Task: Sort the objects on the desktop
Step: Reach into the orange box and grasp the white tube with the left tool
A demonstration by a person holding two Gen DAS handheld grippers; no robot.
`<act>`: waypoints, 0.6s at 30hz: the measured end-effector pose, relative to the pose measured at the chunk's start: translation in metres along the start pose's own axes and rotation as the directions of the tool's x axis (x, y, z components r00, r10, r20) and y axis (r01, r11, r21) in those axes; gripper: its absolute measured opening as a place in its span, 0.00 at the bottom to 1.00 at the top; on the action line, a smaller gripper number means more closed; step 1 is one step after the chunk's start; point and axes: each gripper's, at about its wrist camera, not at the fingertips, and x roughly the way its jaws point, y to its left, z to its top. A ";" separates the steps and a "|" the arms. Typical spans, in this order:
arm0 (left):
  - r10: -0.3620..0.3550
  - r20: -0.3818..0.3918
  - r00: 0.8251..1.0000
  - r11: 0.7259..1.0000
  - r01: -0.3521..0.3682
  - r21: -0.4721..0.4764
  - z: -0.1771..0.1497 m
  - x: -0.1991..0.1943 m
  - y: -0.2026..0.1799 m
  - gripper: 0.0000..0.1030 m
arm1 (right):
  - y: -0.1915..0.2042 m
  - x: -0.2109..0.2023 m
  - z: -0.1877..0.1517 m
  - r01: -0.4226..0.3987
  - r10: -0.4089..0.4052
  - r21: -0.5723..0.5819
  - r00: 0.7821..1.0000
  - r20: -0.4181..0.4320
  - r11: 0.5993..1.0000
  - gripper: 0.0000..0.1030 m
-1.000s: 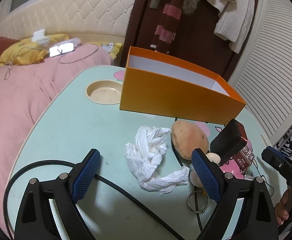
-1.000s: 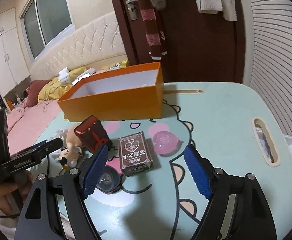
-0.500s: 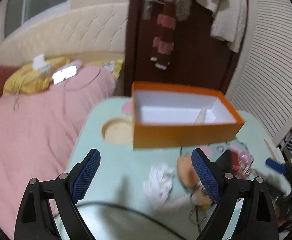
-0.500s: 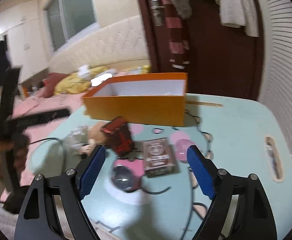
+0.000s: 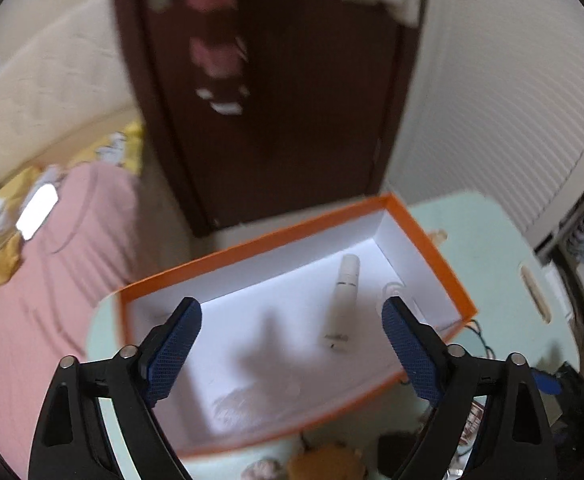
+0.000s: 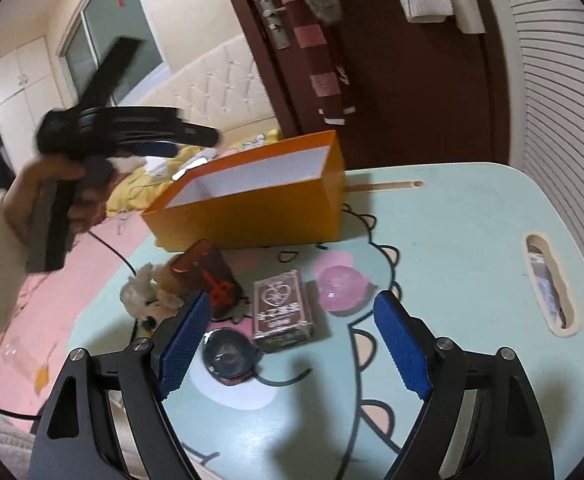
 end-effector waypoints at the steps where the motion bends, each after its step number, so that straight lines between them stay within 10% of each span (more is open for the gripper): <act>1: -0.007 -0.026 1.000 1.000 0.007 0.008 0.002 0.009 -0.004 0.77 | -0.001 0.001 0.000 0.008 -0.008 0.003 1.000 -0.004 1.000 0.81; 7: -0.041 -0.133 0.990 0.997 0.050 0.061 0.010 0.051 -0.022 0.76 | -0.010 0.006 0.000 0.048 -0.048 0.028 0.999 -0.024 0.998 0.81; 14: -0.040 -0.189 0.981 0.993 0.061 0.105 0.004 0.072 -0.029 0.26 | -0.022 0.013 -0.001 0.064 -0.059 0.076 0.996 -0.070 0.995 0.81; 18: -0.036 -0.182 0.983 0.991 0.058 0.118 0.003 0.068 -0.026 0.17 | -0.025 0.016 -0.001 0.066 -0.058 0.087 0.995 -0.083 0.994 0.81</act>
